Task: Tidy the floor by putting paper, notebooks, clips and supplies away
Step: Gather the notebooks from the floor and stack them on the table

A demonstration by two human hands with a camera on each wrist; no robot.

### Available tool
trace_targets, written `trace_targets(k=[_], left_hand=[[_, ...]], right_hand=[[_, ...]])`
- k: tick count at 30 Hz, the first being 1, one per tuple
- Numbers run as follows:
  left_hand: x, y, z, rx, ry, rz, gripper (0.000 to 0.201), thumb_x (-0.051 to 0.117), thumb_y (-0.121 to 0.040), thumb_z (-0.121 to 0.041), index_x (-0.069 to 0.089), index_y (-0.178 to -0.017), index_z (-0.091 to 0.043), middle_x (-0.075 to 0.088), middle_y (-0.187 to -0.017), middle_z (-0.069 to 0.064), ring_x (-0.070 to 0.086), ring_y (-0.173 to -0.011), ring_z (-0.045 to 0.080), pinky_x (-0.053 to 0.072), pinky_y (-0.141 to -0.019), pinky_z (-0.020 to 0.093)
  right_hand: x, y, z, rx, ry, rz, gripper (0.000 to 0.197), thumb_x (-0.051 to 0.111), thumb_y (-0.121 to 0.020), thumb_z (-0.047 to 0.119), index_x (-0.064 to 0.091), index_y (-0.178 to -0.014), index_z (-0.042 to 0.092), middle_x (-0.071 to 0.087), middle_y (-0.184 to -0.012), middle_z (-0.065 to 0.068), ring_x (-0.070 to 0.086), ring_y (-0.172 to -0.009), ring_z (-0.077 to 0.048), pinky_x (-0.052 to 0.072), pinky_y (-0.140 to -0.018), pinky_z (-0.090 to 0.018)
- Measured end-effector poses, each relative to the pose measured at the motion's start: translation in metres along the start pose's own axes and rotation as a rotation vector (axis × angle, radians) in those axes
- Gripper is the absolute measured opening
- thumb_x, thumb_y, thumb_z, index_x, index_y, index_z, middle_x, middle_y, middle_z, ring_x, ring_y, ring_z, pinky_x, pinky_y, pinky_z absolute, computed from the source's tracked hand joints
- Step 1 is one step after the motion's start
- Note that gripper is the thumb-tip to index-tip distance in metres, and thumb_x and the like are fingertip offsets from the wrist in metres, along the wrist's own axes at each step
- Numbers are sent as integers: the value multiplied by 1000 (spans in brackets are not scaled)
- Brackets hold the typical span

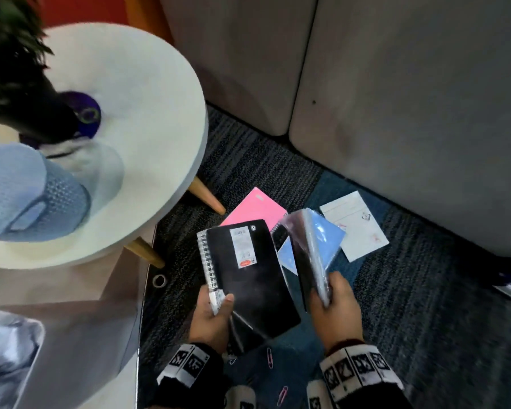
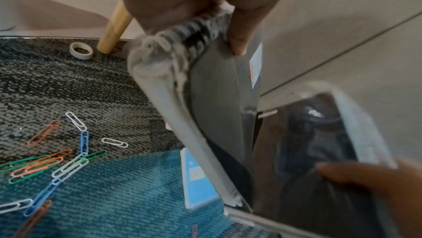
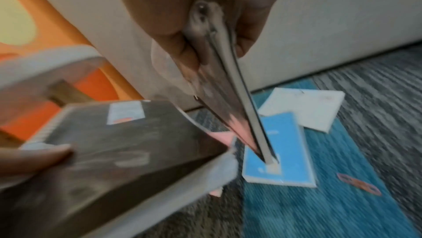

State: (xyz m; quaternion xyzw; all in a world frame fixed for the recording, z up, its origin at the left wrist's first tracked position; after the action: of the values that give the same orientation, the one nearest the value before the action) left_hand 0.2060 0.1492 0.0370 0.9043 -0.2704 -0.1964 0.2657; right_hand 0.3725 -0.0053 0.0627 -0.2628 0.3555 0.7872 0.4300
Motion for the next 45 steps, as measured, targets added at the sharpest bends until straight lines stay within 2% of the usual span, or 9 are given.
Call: trace_targets(k=[6,9,14,20,23,26,30,40,45], left_hand=[[23,45,-70,-40,45,83,34,58,-92,-12,46,-123,-8,62,-103,7,58,-89,19,46,-76,9],[30,69,-104,-144,241,125,54,58,-93,-20,33,-141,-18,51,-130,4,53,-119,25,44,-103,35],[28,112,-169,-153,544,235,22,37,-97,-2,52,-105,-16,62,-87,15,63,-74,23,53,-62,29],[19,145,-213,-126,793,424,58,46,-84,-40,50,-129,-3,63,-108,24,69,-91,29,56,-77,35],[0,138,-204,-69,686,161,36,70,-75,-6,55,-107,-14,68,-79,13,68,-68,22,52,-65,34],[-20,142,-212,-47,568,37,28,59,-83,7,62,-99,-15,71,-73,8,66,-65,19,49,-65,32],[-41,146,-211,-85,611,-29,28,58,-79,2,64,-103,-11,71,-82,15,63,-76,29,46,-72,36],[-93,141,-205,-12,632,-56,53,71,-43,-15,62,-95,-6,69,-66,7,61,-64,23,48,-65,31],[-121,139,-222,1,624,-12,35,71,-43,-15,61,-75,-4,66,-57,-1,62,-53,7,45,-49,16]], right_hand=[[-61,45,91,-314,45,-49,46,64,-66,5,46,-101,29,53,-100,1,58,-88,-19,49,-67,-26],[-79,66,122,-393,159,-3,38,52,-68,25,46,-105,34,50,-104,11,61,-85,-16,53,-61,-26],[-107,90,162,-457,177,71,38,48,-67,39,52,-104,37,54,-98,15,59,-74,-9,48,-59,-18],[-131,105,197,-485,131,145,39,53,-66,45,57,-104,39,57,-100,17,57,-78,-6,44,-62,-14],[-138,108,202,-506,109,180,44,57,-61,47,58,-105,41,56,-99,20,61,-81,-2,46,-61,-12],[-143,112,213,-566,40,245,48,60,-61,56,56,-108,48,53,-100,24,60,-79,6,48,-62,-11],[-140,117,225,-699,3,280,40,52,-71,70,51,-109,59,51,-100,28,60,-80,11,49,-69,-11],[-114,121,265,-815,-121,225,27,54,-84,57,68,-97,39,65,-88,22,63,-74,4,52,-69,-21],[-117,82,262,-440,-103,14,61,54,-80,55,50,-132,25,51,-130,-3,50,-120,-23,39,-105,-40]])
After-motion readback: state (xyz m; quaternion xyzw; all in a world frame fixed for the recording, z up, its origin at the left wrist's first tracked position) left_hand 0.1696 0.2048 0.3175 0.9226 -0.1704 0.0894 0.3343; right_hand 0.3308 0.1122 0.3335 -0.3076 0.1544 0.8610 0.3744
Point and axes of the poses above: each hand's wrist, its own y-axis away from the middle knuckle, its own x-axis out of the palm, z = x × y, the point moved 4 cm from there along -y, towards the middle knuckle
